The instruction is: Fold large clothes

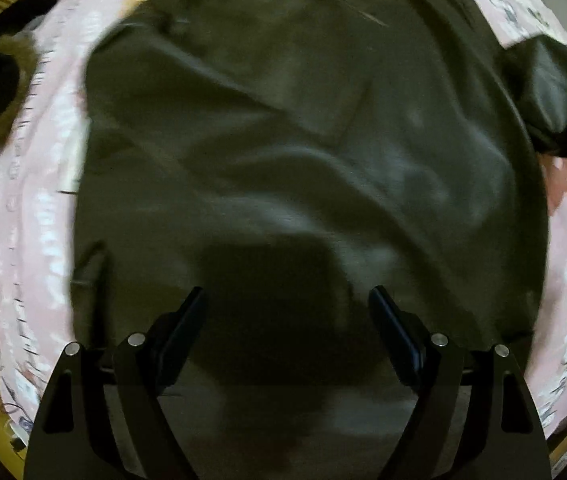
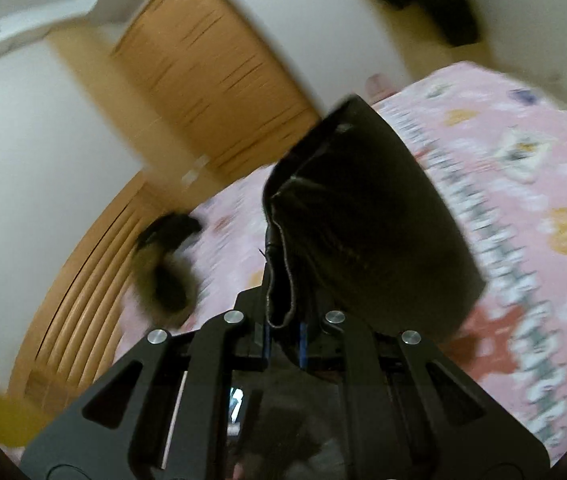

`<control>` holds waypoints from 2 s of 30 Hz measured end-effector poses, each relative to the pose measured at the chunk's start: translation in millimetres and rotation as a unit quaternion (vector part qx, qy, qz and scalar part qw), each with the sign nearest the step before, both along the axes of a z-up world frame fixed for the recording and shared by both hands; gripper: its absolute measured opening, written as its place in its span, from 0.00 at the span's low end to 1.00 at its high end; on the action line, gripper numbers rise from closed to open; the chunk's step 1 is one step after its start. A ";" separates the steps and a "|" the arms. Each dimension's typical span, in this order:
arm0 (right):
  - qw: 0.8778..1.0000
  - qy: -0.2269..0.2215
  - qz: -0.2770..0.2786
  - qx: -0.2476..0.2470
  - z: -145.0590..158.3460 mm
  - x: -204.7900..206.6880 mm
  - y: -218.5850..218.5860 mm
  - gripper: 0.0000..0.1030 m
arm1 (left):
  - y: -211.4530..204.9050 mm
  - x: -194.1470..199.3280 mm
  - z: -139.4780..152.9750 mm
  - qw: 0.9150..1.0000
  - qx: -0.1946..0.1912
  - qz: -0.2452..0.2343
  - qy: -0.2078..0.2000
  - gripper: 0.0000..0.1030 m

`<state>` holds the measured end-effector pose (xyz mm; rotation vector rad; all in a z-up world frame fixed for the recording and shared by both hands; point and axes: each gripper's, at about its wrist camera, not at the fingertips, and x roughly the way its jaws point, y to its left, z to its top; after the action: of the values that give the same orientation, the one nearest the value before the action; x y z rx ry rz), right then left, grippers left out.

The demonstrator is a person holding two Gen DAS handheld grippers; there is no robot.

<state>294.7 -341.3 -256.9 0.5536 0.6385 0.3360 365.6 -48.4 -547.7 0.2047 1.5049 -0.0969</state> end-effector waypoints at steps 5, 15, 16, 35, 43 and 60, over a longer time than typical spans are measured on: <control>0.988 0.015 0.151 -0.011 -23.7 -14.3 116.3 0.09 | 86.6 -2.0 23.8 1.000 0.013 0.014 -0.023 0.77; 0.885 0.063 0.425 -0.179 -124.2 -108.9 302.5 0.09 | 185.3 -22.2 57.6 0.997 -0.015 0.068 -0.045 0.77; 0.872 0.068 0.445 -0.194 -135.6 -120.1 314.1 0.09 | 188.5 -24.6 58.5 0.996 -0.020 0.071 -0.045 0.77; 0.838 0.192 0.437 -0.265 -268.8 -173.1 346.5 0.21 | 144.9 -70.9 34.0 0.998 -0.060 -0.029 -0.019 0.77; 0.890 0.220 0.369 -0.154 -192.0 -146.3 264.6 0.70 | 128.5 -72.4 36.4 0.994 -0.108 0.017 -0.026 0.77; 0.898 0.214 0.049 -0.381 -109.5 65.8 206.3 0.70 | 79.0 -109.1 -44.1 0.989 -0.148 -0.007 0.002 0.68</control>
<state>360.5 -135.0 -366.3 -0.1749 1.1523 0.0330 256.6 30.6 -591.8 -0.0242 1.4727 -0.3296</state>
